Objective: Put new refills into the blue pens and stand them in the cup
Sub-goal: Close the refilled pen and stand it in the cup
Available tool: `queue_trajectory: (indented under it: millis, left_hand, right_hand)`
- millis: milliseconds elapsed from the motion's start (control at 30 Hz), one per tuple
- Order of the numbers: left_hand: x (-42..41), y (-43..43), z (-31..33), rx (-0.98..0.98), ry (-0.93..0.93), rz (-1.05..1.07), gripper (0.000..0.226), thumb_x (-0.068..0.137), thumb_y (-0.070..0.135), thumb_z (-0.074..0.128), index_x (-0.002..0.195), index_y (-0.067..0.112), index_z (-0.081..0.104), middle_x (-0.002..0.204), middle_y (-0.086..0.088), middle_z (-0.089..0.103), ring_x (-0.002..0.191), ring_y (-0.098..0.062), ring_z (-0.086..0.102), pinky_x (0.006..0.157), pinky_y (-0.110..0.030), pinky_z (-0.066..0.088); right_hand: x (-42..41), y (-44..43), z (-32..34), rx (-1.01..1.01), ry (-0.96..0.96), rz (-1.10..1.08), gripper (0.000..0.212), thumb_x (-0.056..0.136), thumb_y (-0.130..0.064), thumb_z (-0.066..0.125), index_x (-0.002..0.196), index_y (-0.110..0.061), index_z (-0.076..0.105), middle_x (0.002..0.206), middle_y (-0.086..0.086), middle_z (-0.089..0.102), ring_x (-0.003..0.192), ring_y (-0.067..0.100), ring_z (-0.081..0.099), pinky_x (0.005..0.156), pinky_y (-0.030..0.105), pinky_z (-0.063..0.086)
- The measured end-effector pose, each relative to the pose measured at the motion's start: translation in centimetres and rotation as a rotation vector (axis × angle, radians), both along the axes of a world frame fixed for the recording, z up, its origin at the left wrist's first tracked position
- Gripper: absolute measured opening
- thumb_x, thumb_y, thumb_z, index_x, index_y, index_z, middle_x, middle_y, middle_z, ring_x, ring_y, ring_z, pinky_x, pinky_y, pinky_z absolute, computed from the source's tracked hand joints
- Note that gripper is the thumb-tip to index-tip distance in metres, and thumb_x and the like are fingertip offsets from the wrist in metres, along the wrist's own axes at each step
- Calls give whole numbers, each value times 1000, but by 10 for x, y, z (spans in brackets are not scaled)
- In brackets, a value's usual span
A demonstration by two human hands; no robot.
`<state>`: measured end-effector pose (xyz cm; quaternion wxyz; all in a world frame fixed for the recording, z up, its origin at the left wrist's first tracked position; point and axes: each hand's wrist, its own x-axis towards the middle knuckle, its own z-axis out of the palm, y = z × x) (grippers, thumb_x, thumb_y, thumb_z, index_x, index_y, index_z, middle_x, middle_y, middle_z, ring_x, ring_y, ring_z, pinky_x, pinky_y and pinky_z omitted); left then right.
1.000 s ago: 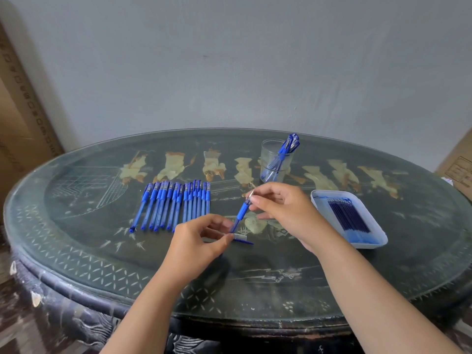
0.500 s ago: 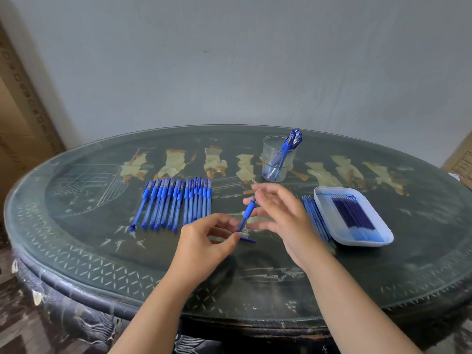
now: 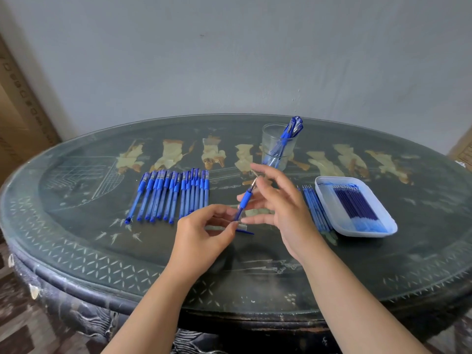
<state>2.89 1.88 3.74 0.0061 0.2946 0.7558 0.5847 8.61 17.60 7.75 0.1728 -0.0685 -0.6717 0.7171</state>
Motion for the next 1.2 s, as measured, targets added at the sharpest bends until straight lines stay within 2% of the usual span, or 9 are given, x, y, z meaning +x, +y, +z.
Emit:
queue_trajectory:
  millis: [133, 267, 433, 500, 667, 833, 900, 967, 1200]
  left_hand:
    - [-2, -1, -2, -2, 23, 6, 22, 79, 7, 78, 94, 23, 74, 90, 20, 72, 83, -1, 69, 71, -11, 53]
    - [-2, -2, -3, 0, 67, 7, 23, 78, 6, 79, 95, 20, 74, 89, 14, 74, 83, -3, 70, 72, -12, 53]
    - [-2, -2, -1, 10, 38, -1, 25, 78, 6, 79, 92, 26, 73, 90, 17, 74, 82, -5, 70, 70, -18, 56]
    - [-3, -4, 0, 13, 28, 2, 27, 78, 7, 79, 91, 30, 72, 91, 17, 73, 82, -6, 70, 69, -18, 57]
    - [-3, -6, 2, -5, 31, -12, 28, 79, 7, 78, 91, 31, 71, 91, 20, 72, 82, -4, 70, 68, -17, 56]
    - [-4, -7, 3, -12, 28, -16, 26, 79, 8, 78, 92, 29, 72, 91, 19, 72, 82, -4, 70, 70, -16, 56]
    - [-5, -7, 3, -12, 14, -10, 26, 79, 9, 78, 91, 31, 72, 90, 20, 72, 82, -5, 70, 70, -18, 57]
    - [-6, -8, 3, -14, 11, -5, 25, 78, 10, 79, 91, 30, 72, 90, 19, 72, 81, -5, 69, 69, -20, 58]
    - [-7, -10, 4, -49, 43, 1, 24, 77, 11, 80, 91, 30, 72, 89, 20, 72, 82, -4, 70, 70, -17, 57]
  right_hand:
    - [1, 1, 0, 50, 2, -15, 19, 98, -24, 54, 109, -18, 69, 98, 10, 74, 91, 24, 72, 74, 47, 61]
    - [-2, -2, -2, -1, 6, -99, 15, 91, -18, 66, 95, -5, 60, 89, 10, 76, 86, 22, 74, 68, 38, 60]
    - [-1, -5, 4, -93, 5, -38, 37, 84, -37, 64, 112, -12, 59, 93, 17, 73, 90, 27, 73, 72, 46, 61]
    - [0, -4, 4, -69, 8, 3, 30, 93, -29, 58, 120, -17, 63, 98, 17, 73, 94, 25, 72, 74, 46, 61]
    - [-3, -8, -1, 31, 1, -97, 8, 93, -17, 64, 96, -10, 61, 91, 10, 76, 89, 22, 74, 76, 50, 60]
    - [-2, -9, 3, -33, -10, -56, 35, 86, -32, 66, 113, -11, 60, 93, 12, 75, 89, 24, 73, 77, 49, 60]
    - [0, -8, 4, -51, 5, -26, 30, 93, -29, 58, 119, -15, 62, 96, 13, 75, 91, 24, 73, 75, 47, 61]
    - [-1, -8, 2, 8, 11, -44, 18, 99, -22, 53, 112, -15, 64, 98, 11, 75, 92, 23, 73, 74, 45, 61]
    - [-6, -11, -1, 51, 5, -85, 12, 96, -18, 58, 98, -6, 59, 95, 8, 76, 88, 20, 74, 71, 42, 62]
